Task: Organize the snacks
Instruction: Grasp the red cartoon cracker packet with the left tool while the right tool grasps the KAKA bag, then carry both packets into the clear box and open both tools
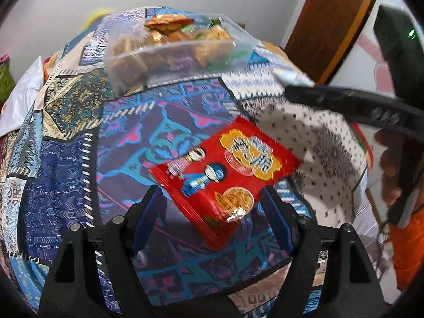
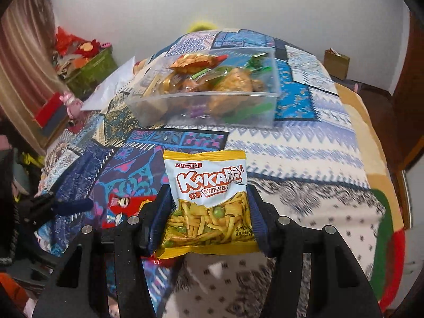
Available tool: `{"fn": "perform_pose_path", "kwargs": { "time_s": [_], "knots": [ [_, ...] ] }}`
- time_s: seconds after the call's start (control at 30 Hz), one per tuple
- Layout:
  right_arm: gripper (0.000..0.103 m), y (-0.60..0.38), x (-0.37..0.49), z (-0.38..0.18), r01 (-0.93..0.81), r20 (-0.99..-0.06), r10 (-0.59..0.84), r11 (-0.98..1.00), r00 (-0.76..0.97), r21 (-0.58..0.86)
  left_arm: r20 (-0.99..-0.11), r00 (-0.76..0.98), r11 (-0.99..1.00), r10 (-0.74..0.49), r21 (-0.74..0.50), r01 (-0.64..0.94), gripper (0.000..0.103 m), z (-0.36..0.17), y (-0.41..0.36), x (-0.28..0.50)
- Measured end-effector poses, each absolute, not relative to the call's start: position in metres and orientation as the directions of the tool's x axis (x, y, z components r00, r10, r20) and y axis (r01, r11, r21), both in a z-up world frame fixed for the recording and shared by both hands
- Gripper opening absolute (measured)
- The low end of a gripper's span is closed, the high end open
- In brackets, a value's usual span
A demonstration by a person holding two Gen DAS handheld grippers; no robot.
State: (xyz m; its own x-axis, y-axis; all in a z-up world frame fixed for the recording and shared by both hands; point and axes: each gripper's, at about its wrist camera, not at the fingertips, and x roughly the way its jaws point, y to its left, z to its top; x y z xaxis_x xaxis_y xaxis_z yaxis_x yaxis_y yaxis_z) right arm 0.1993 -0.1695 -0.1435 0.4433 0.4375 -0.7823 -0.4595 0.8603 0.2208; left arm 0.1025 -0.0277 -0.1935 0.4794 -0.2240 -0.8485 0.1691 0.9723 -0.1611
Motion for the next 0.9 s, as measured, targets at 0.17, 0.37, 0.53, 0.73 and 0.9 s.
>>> {"fn": "perform_pose_path", "kwargs": {
  "time_s": [0.17,0.37,0.53,0.73,0.9],
  "knots": [
    [0.052,-0.187,0.197,-0.142,-0.444,-0.772,0.456,0.859,0.442,0.254,-0.868,0.453,0.975,-0.206,-0.142,0.173,0.076,-0.203,-0.039,0.112],
    [0.052,-0.193,0.199,-0.146,-0.436,-0.769,0.465,0.859,0.439,0.27,-0.873,0.456,0.981,-0.171,-0.106,0.164,0.076,-0.204,-0.049,0.141],
    [0.052,-0.194,0.204,-0.155,-0.428,-0.779,0.455,0.863,0.432,0.267,-0.871,0.457,0.98,-0.182,-0.12,0.16,0.076,-0.205,-0.048,0.171],
    [0.052,-0.191,0.219,-0.175,-0.411,-0.811,0.424,0.876,0.404,0.253,-0.867,0.459,0.978,-0.192,-0.131,0.161,0.076,-0.207,-0.046,0.199],
    [0.052,-0.186,0.235,-0.186,-0.41,-0.818,0.434,0.87,0.377,0.272,-0.864,0.468,0.976,-0.185,-0.106,0.191,0.076,-0.209,-0.05,0.22]
  ]
}}
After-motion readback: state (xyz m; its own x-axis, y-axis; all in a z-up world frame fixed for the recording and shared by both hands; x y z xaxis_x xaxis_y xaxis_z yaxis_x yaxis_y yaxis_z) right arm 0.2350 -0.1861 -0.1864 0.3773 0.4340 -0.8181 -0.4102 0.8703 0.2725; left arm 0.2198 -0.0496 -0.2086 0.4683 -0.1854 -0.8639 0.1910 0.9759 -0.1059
